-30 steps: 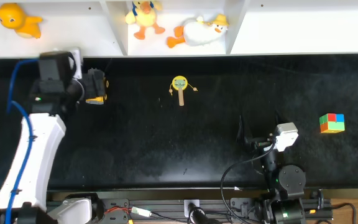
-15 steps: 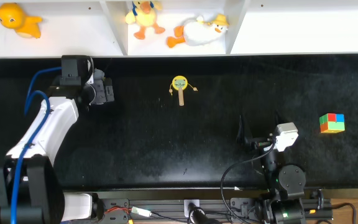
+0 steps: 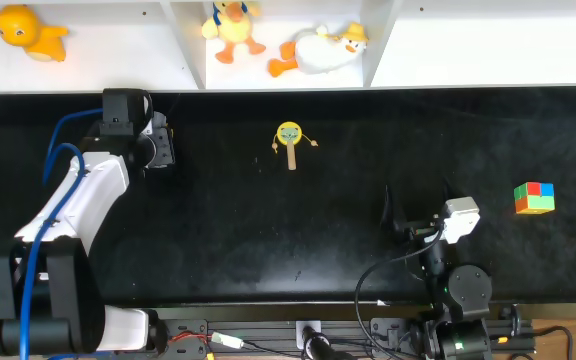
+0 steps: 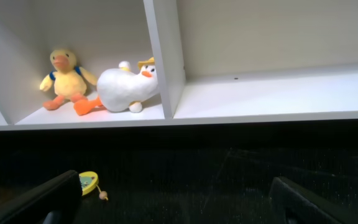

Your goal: Store Toys

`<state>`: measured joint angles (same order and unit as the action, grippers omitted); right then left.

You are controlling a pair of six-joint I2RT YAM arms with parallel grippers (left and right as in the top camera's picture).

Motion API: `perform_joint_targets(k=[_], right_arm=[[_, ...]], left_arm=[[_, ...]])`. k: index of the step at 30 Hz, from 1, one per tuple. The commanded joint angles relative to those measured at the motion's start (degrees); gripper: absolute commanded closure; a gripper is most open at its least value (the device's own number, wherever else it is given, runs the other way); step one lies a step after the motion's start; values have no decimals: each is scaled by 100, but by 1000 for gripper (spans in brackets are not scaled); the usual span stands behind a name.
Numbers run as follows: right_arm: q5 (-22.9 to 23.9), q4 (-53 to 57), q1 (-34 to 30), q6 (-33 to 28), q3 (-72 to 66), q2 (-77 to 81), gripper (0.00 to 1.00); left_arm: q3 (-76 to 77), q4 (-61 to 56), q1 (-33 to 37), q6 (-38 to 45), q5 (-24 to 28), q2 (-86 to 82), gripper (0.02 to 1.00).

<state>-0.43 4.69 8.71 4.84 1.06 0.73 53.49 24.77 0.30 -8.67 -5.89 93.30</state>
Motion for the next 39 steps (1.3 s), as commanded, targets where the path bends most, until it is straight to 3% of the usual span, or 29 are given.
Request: perform_joint_targets(k=[1, 15, 29, 39], right_arm=[[26, -26, 37, -15, -79, -52, 7], [26, -26, 37, -15, -79, -52, 7], [26, -26, 37, -15, -79, -52, 7], [26, -26, 37, -15, -79, -52, 7]], left_arm=[[-59, 44, -26, -44, -61, 37, 535], [894, 699, -28, -39, 22, -273, 783], [1036, -647, -33, 133, 28, -293, 809], [1502, 892, -33, 116, 168, -546, 866]])
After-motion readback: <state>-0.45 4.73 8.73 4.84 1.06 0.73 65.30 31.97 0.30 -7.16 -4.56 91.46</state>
